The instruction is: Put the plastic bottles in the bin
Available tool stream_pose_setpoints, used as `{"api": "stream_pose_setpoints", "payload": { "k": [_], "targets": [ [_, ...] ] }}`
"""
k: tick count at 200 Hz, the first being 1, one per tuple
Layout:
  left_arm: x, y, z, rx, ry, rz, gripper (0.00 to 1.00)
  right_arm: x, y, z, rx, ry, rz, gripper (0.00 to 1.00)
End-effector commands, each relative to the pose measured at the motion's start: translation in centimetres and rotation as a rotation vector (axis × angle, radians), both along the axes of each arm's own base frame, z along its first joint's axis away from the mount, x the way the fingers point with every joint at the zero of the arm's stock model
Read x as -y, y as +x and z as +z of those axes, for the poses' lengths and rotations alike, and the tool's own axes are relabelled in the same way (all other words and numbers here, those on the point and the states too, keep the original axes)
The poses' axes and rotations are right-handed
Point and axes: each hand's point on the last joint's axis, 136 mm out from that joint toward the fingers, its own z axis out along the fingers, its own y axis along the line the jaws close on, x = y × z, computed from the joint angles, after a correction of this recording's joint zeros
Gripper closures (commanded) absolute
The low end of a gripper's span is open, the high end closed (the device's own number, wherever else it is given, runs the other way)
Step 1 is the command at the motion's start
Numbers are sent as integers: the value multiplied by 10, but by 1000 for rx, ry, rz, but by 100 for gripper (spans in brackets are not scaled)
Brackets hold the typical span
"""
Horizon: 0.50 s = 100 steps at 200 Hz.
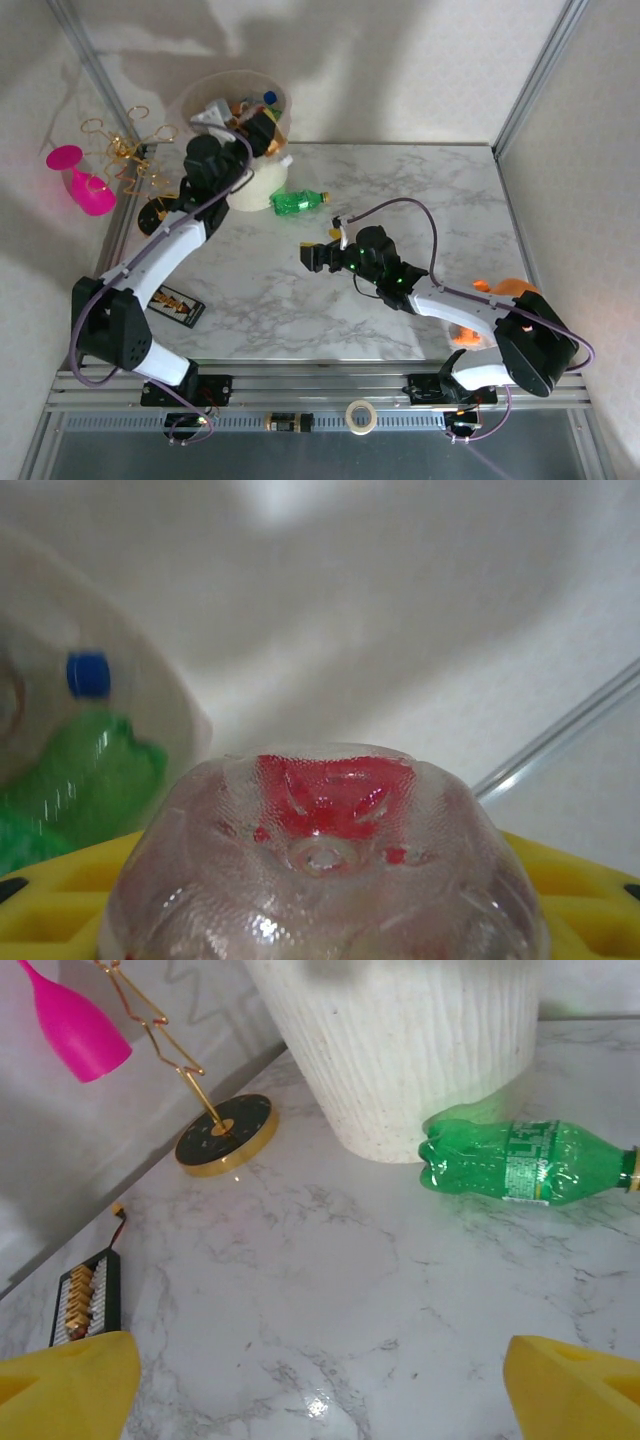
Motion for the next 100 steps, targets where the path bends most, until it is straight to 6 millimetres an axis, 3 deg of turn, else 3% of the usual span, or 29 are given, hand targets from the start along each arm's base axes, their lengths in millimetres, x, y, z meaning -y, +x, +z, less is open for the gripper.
{"api": "stream_pose_setpoints", "payload": {
  "k": [1,38,100],
  "targets": [
    [-18,23,26,33,100,51,71,9,1,-1,-2,-9,-53,2],
    [-60,67,37,21,144,177,71,13,2,-3,-3,-23,-70,1],
    [-111,119,13,-73,69,258,69,15,5,-10,-22,-65,-88,1]
  ]
}}
